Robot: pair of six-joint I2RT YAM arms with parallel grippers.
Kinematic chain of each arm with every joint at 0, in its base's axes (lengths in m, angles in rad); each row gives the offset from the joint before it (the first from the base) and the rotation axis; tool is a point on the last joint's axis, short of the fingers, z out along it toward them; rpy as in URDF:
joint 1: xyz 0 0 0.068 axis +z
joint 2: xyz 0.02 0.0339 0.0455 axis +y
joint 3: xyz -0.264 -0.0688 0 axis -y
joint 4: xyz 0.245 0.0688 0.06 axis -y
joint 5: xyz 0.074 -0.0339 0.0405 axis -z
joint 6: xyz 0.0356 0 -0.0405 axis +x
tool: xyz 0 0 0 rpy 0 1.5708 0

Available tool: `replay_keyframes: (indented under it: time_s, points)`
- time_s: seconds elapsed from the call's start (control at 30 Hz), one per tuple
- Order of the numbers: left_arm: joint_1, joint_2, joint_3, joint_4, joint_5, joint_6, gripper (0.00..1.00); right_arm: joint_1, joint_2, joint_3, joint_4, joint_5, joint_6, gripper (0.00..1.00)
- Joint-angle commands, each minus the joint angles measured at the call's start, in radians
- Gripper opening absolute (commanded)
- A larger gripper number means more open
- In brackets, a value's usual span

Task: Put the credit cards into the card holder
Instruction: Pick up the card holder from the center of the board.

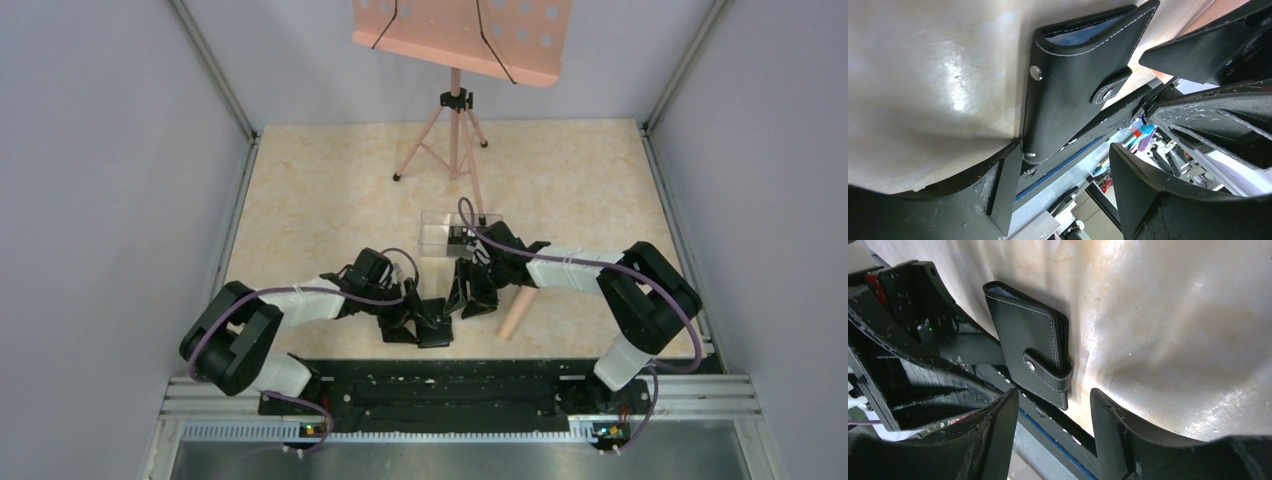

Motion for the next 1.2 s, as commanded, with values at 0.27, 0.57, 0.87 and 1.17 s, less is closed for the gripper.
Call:
replay_keyframes:
  time_s: [0.27,0.57,0.87,1.17]
  points:
    - [-0.038,-0.031,0.038,-0.119,-0.257,-0.017,0.71,0.026,0.003,-0.014,0.051,0.043,-0.033,0.54]
    - [-0.037,-0.023,0.019,-0.077,-0.273,-0.012,0.74,0.050,-0.101,-0.087,0.119,0.158,-0.125,0.63]
    - [-0.038,0.062,0.034,-0.007,-0.222,0.005,0.64,0.103,0.017,-0.062,0.210,0.050,-0.119,0.59]
    - [-0.038,-0.006,0.018,0.085,-0.199,-0.004,0.54,0.106,0.043,-0.051,0.253,0.019,-0.099,0.35]
